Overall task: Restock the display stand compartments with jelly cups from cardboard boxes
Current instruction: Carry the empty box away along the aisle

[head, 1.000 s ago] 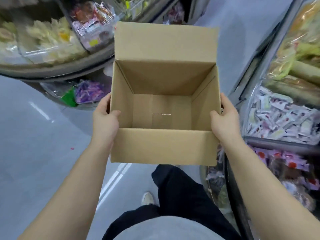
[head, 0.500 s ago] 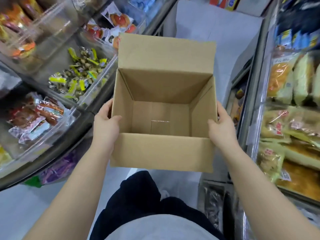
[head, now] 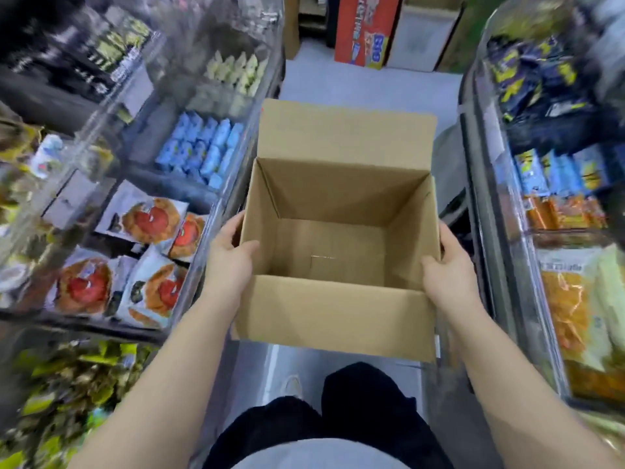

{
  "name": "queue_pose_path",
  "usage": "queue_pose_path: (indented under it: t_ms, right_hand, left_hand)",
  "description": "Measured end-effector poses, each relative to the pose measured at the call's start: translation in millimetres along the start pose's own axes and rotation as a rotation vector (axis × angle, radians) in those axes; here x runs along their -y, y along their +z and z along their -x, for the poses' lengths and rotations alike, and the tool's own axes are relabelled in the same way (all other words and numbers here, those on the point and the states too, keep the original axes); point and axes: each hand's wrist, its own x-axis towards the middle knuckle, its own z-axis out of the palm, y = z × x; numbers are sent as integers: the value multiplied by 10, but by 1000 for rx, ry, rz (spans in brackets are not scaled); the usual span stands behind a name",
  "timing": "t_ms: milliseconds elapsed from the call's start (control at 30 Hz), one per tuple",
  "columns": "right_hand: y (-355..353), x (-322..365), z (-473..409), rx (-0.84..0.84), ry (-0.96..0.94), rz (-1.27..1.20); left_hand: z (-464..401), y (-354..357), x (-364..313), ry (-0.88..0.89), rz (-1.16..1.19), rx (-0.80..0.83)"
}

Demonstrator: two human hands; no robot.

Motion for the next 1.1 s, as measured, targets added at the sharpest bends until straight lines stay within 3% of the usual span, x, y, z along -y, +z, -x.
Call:
queue_pose_path:
  t_ms: [267,600,767,1100]
  right_hand:
    - [38,508,-1951,-120,-12,-62]
    - [-329,1649,-4726,-67,-23,-5]
    - [-168,2110,-5985,-17,-9,15]
    - [68,3308,-8600,-63,46,-30]
  left_hand:
    - [-1951,1076,-421,20,-53,104]
    - [-4148,2533,-1447,14,-63,77]
    - [-5387,3057,-1653,-32,-42,24]
    - [-8177,4153,-2447,3,-53,98]
